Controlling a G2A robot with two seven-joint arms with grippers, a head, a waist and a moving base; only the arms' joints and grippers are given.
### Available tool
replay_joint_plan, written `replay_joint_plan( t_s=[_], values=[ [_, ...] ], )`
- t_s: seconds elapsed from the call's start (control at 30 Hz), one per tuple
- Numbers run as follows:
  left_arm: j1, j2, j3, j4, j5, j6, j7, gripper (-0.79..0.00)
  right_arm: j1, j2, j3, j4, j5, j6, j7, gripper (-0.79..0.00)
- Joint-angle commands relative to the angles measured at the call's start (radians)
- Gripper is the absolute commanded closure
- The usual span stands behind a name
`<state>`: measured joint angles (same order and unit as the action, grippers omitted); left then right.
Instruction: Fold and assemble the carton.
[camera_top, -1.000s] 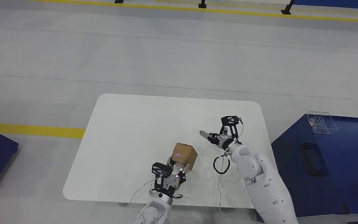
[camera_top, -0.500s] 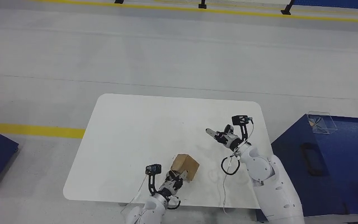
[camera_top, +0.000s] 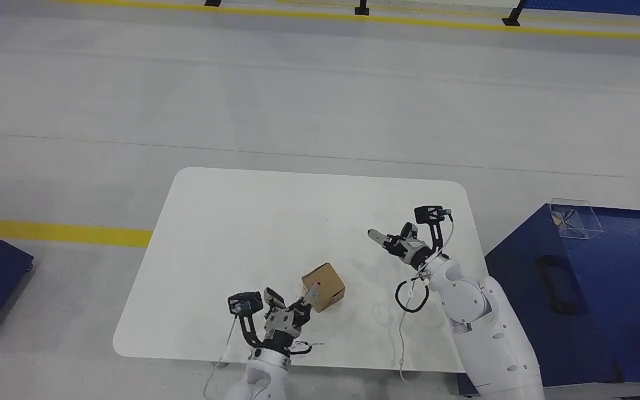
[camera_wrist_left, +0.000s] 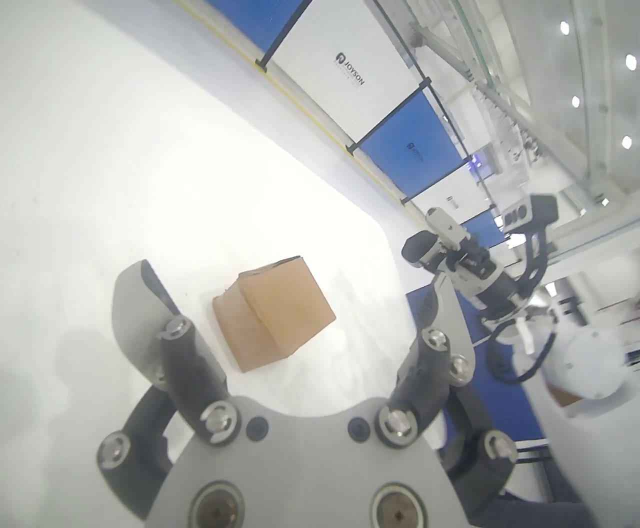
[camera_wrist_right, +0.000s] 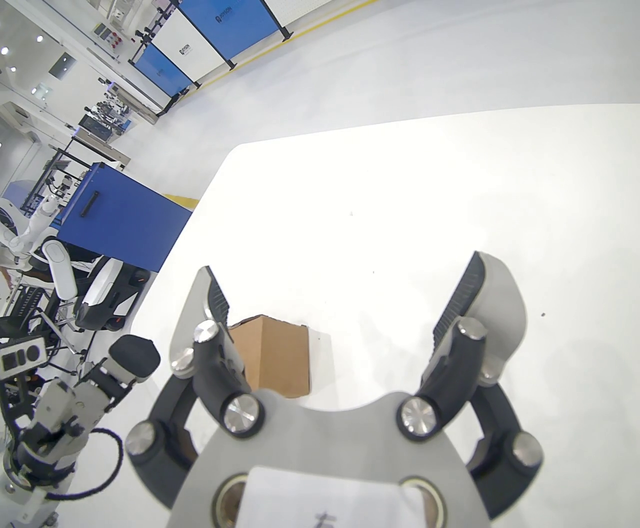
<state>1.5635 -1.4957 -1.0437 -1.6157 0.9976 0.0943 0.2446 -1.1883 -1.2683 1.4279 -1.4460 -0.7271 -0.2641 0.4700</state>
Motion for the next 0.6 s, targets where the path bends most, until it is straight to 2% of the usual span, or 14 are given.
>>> replay_joint_plan(
  t_s=[0.0, 0.07, 0.17, 0.33, 0.57],
  values=[
    [-0.055, -0.010, 0.061, 0.073, 0.134, 0.068, 0.040, 0.000, 0.000, 0.000, 0.000, 0.000, 0.000, 0.000, 0.000, -0.785],
    [-0.095, -0.022, 0.107, 0.129, 0.185, 0.118, 0.051, 0.000, 0.000, 0.000, 0.000, 0.000, 0.000, 0.000, 0.000, -0.785],
    [-0.132, -0.039, 0.135, 0.170, 0.170, 0.178, 0.070, 0.000, 0.000, 0.000, 0.000, 0.000, 0.000, 0.000, 0.000, -0.785],
    [-0.173, -0.051, 0.152, 0.228, 0.169, 0.205, 0.041, 0.000, 0.000, 0.000, 0.000, 0.000, 0.000, 0.000, 0.000, -0.785],
    [-0.182, -0.054, 0.142, 0.270, 0.183, 0.228, -0.003, 0.000, 0.000, 0.000, 0.000, 0.000, 0.000, 0.000, 0.000, -0.785]
  ],
)
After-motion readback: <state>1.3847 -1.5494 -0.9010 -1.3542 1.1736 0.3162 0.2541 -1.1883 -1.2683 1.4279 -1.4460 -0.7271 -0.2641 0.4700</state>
